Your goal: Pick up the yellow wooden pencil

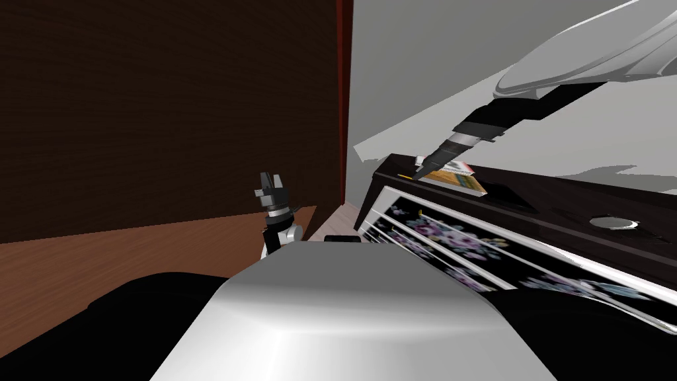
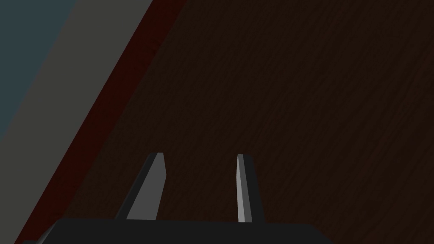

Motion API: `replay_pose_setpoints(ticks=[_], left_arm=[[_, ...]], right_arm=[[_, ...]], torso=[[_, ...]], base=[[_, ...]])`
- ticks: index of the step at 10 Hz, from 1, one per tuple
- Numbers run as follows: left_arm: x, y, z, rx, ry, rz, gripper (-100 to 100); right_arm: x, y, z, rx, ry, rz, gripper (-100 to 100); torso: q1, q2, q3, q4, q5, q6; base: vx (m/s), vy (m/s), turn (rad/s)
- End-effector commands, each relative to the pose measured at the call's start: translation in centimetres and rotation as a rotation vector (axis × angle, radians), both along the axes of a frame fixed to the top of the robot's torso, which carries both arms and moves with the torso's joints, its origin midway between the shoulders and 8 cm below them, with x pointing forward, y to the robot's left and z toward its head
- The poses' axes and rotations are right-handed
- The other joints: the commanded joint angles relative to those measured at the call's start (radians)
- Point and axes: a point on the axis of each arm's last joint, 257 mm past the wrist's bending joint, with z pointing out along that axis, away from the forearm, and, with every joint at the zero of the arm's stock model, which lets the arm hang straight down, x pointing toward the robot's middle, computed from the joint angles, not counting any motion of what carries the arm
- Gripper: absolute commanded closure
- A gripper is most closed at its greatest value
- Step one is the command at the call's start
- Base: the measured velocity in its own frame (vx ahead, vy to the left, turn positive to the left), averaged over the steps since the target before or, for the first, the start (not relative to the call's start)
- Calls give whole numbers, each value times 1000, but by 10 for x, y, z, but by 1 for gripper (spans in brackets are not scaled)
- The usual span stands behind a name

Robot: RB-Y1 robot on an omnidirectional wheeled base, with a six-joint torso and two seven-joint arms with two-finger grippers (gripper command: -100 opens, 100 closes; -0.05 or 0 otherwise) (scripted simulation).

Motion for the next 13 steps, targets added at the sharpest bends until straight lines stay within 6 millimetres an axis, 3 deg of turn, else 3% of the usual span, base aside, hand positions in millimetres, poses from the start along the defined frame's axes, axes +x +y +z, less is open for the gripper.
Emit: replay_pose_setpoints(ticks=[1,3,4,5,9,10,11,12,13], left_arm=[[0,0,0,0,0,0,0],[0,0,0,0,0,0,0],[0,0,0,0,0,0,0],[0,0,0,0,0,0,0],[0,0,0,0,0,0,0],[0,0,0,0,0,0,0],[0,0,0,0,0,0,0],[0,0,0,0,0,0,0],[0,0,0,0,0,0,0]], right_arm=[[0,-9,-12,0,1,-9,-100],[-2,-19,-25,-1,3,-18,-100],[-2,-16,-22,0,5,-16,-100],[-1,-17,-23,-1,3,-15,100],[-1,-17,-22,-1,1,-14,100],[-1,-17,-22,-1,1,-14,0],[0,-8,-10,0,1,-7,100],[0,-2,-2,0,0,-2,100],[0,-5,-8,0,-2,-3,100]], torso=[[0,0,0,0,0,0],[3,-1,0,0,1,0],[3,-1,-1,0,1,0],[2,-1,0,0,1,0],[0,-1,-1,-1,-1,0],[0,-1,-1,-1,-1,0],[0,-1,-1,-1,-1,0],[-2,-1,-1,0,0,0],[-3,0,0,0,-1,1]], base=[[1,30,62],[1,53,61],[1,23,3],[0,0,0],[0,0,0],[0,0,0],[-3,-33,-77],[-1,-64,-80],[1,-30,-8]])
